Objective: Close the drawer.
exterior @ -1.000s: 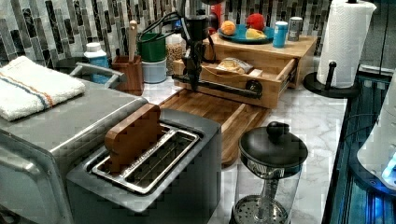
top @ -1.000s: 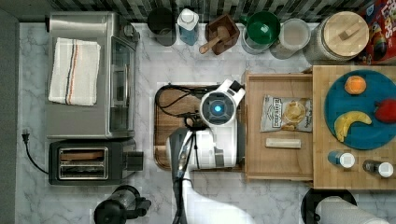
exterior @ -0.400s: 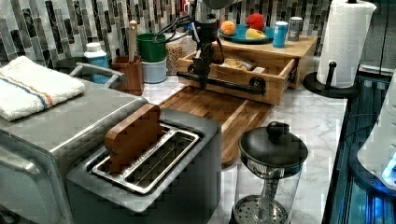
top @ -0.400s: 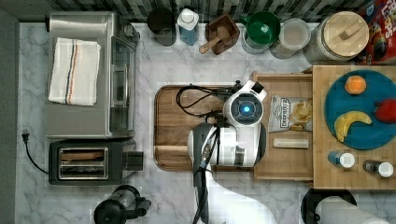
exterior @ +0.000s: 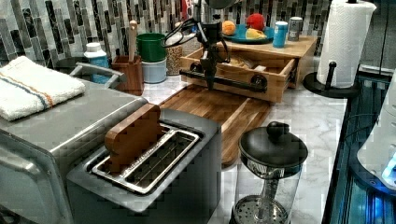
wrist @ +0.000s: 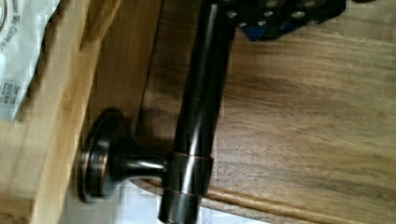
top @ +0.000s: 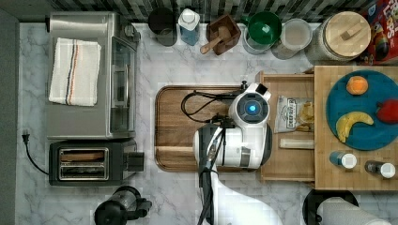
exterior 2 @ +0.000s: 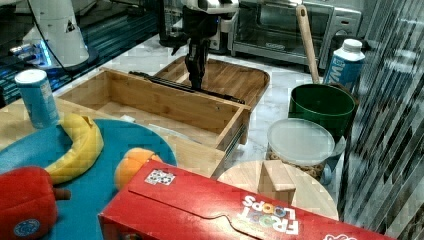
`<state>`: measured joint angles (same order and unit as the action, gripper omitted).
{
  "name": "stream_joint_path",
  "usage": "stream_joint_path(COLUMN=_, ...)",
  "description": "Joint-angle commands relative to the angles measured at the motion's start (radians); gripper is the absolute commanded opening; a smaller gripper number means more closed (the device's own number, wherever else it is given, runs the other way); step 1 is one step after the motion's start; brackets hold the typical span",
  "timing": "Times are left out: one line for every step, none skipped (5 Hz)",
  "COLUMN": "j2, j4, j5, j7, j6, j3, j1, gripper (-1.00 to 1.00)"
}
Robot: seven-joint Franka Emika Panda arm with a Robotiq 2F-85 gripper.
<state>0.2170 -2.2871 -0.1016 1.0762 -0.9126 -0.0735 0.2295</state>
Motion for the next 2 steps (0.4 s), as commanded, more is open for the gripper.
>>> stream_joint_path(j2=0.072, j4=0.179, j5=0.002, j7=0.239, j6=-0.008, j3=0.124, j1=0.185, gripper=-1.0)
stream_joint_path(j2=0.103, j4=0.219, j5=0.012, j7=0.312, j6=-0.023, j3=0.123, j1=0.246, gripper=-1.0)
